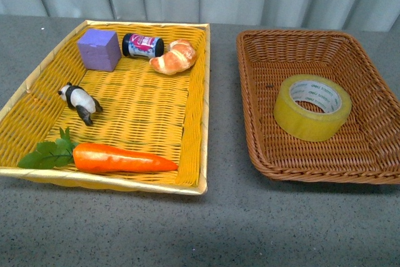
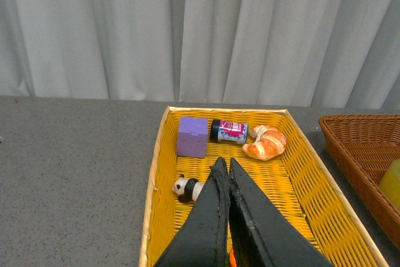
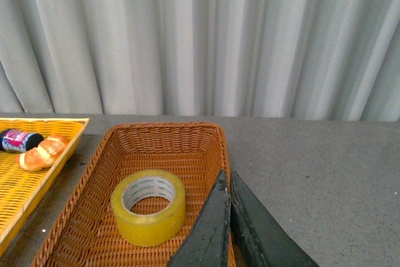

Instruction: Move tape to another basket

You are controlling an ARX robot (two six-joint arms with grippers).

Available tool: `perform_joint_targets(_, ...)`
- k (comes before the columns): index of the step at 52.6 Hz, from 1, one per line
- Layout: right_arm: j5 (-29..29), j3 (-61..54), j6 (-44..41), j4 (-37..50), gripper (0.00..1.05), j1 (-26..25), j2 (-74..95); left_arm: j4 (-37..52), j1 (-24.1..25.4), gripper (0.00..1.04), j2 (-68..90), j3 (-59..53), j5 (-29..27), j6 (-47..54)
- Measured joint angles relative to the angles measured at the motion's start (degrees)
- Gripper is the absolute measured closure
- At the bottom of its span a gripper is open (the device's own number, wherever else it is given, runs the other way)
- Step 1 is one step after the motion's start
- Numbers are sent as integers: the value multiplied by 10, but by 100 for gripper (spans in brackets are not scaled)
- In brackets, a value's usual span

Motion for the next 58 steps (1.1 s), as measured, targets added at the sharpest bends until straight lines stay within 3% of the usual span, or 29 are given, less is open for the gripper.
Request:
perform_joint_targets(16, 0, 0, 0, -56, 104, 0, -57, -50, 0, 101, -49, 0, 0, 0)
perform_joint_targets(23, -1, 0, 0, -74, 104, 0, -75, -143, 0, 101, -132, 0, 0, 0)
perform_joint_targets(31, -2, 0, 0, -172, 104, 0, -155, -147, 0, 101, -143, 0, 0, 0)
perform_joint_targets(58, -2, 0, 0, -179, 104, 0, -176, -148, 0, 101, -144, 0, 0, 0)
